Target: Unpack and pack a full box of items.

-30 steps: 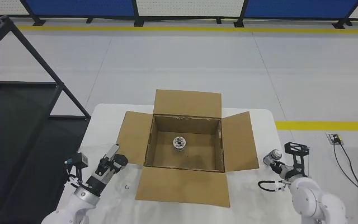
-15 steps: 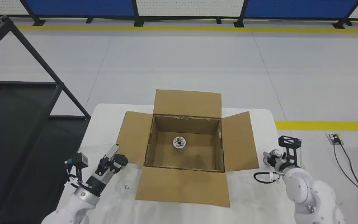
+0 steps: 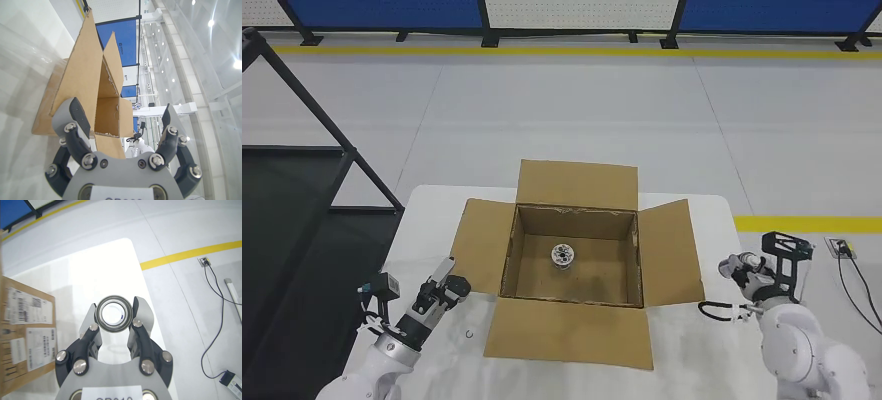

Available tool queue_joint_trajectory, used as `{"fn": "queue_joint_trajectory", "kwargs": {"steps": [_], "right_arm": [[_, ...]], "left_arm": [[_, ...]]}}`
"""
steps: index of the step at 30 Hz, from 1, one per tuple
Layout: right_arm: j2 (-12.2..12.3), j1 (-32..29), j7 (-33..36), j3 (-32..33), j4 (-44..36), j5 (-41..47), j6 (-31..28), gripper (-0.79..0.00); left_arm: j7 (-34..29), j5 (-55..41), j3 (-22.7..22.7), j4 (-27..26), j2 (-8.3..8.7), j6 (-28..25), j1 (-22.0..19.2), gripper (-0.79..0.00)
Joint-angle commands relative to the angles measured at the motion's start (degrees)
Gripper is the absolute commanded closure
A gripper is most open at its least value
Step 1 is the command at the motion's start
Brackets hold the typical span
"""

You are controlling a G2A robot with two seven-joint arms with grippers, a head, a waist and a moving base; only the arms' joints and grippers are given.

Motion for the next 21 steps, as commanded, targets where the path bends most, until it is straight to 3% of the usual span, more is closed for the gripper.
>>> {"fn": "queue_joint_trajectory", "kwargs": {"steps": [1, 7, 12, 16, 21], "right_arm": [[-0.2, -1.4, -0.2, -1.9, -6.4, -1.8, 2.4, 0.000], [-0.7, -1.8, -0.7, -11.8, -19.1, -13.3, 5.7, 0.000], [-1.2, 5.1, 3.0, -22.5, -19.5, -18.4, -0.1, 0.000], [-2.2, 13.2, 8.5, -30.2, -14.6, -19.2, -5.1, 0.000], [-4.3, 25.4, 14.7, -37.7, -1.0, -15.9, -7.3, 0.000]], "left_arm": [[0.0, 0.0, 0.0, 0.0, 0.00, 0.0, 0.0, -0.785], [0.0, 0.0, 0.0, 0.0, 0.00, 0.0, 0.0, -0.785], [0.0, 0.0, 0.0, 0.0, 0.00, 0.0, 0.0, -0.785], [0.0, 0.0, 0.0, 0.0, 0.00, 0.0, 0.0, -0.785], [0.0, 0.0, 0.0, 0.0, 0.00, 0.0, 0.0, -0.785]]}}
